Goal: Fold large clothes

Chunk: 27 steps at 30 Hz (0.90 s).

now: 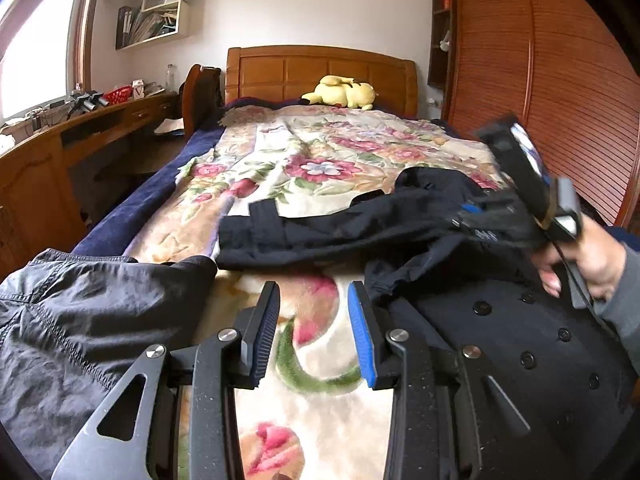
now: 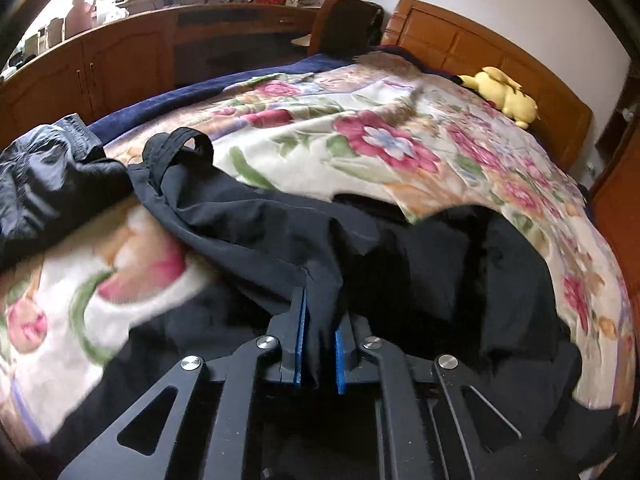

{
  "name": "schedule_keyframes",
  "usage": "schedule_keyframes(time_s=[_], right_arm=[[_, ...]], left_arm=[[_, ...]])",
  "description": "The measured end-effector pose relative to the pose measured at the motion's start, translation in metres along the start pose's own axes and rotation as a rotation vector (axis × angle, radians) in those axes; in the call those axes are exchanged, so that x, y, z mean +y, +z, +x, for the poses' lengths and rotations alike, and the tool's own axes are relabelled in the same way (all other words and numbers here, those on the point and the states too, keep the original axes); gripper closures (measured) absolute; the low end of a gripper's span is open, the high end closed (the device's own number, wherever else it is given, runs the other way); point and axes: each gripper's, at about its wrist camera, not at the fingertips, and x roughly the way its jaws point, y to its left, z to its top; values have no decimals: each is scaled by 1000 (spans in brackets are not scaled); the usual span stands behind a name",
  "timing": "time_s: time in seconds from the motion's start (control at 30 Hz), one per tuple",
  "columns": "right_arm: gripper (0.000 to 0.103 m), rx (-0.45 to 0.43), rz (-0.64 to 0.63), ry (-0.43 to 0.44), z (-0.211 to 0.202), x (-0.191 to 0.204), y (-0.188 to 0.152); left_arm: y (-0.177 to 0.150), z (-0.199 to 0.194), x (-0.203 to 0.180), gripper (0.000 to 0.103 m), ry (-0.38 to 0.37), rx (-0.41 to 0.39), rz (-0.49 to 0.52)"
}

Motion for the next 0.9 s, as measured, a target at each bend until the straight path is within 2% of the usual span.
schedule_keyframes(time_s=[0.17,0.23,0.33,0.43,0.5,0.57,0.67,0.9], right_arm=[[92,40,84,41,-11,-11,-53],[92,48,96,48,-16,-9,-64],[91,6,60,15,-33,-4,-67],[65,-97,35,-5,-59,6,-58],[39,-166,27,-3,-75,14,-50],[33,-194,18,15,-77,25,-39],[33,-193,-18,105,-61,49,-20],[33,-44,-87,213,23,95,19]], left_arm=[[-2,2,2,67,4,5,-8],[-2,2,2,67,9,5,-11],[-2,2,-1,67,19,4,-1],[-3,3,-2,67,25,5,6],[-3,3,-1,67,33,9,5],[-3,3,3,67,38,10,-3],[-2,2,8,67,47,6,-11],[-4,-1,24,67,69,4,-27]])
